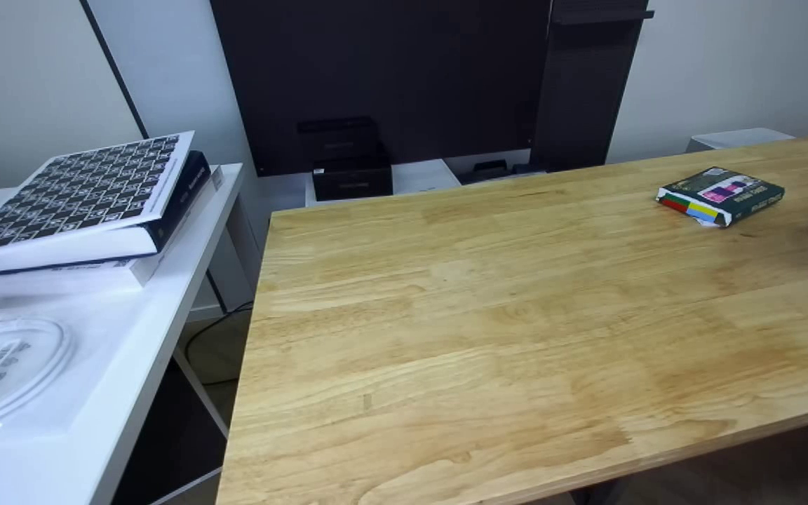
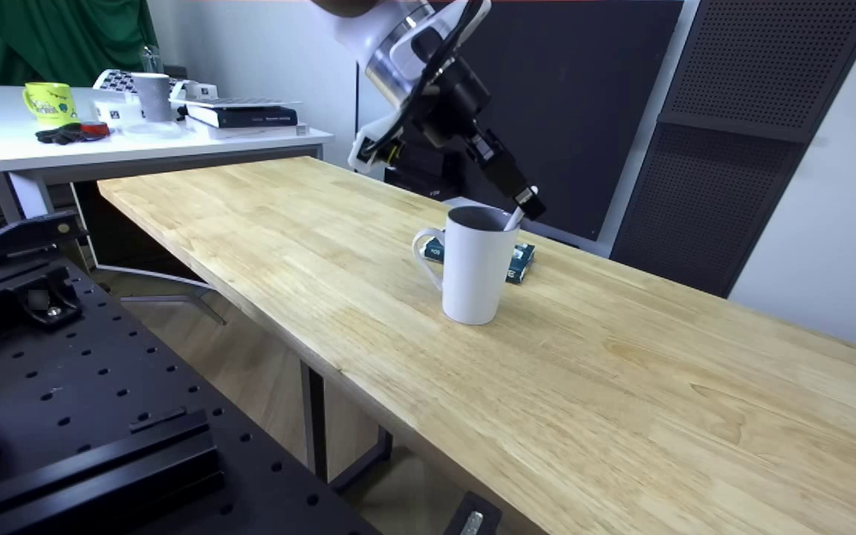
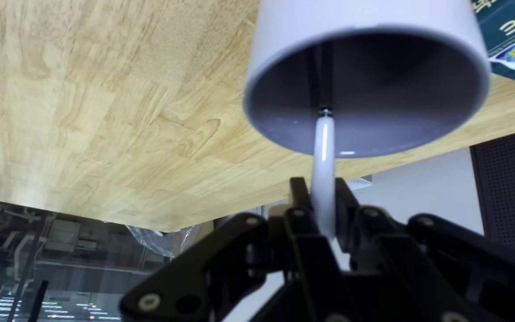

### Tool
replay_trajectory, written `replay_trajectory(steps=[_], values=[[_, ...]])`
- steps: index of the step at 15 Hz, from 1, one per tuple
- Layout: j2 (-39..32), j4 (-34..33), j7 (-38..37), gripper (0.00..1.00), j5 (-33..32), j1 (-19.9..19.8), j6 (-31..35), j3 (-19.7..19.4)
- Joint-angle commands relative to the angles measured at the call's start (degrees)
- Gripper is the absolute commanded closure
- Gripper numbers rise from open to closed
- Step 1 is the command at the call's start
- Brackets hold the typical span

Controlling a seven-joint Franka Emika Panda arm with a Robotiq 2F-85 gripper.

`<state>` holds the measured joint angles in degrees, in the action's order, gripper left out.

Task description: Take the spoon and put it in the cup, pick it and put it on the table, then pick it and put it back in the cup

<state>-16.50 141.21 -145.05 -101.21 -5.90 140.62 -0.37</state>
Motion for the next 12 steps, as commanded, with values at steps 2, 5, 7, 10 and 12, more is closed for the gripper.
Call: replay_trajectory(steps=[2, 5, 7, 10, 12], values=[[0.3, -0.9, -0.4, 0.96, 0.4, 0.0, 0.0, 0.4], [3.3, -1.5, 0.6, 0.96, 1.6, 0.3, 0.6, 0.9], [5.8, -2.3, 0.8, 0.96, 2.7, 0.8, 1.0, 1.3], [9.6, -3.3, 2.5, 0.96, 5.5, 1.6, 1.7, 1.7], [11.7, -4.0, 5.0, 0.96, 8.8, 2.4, 2.5, 1.8]])
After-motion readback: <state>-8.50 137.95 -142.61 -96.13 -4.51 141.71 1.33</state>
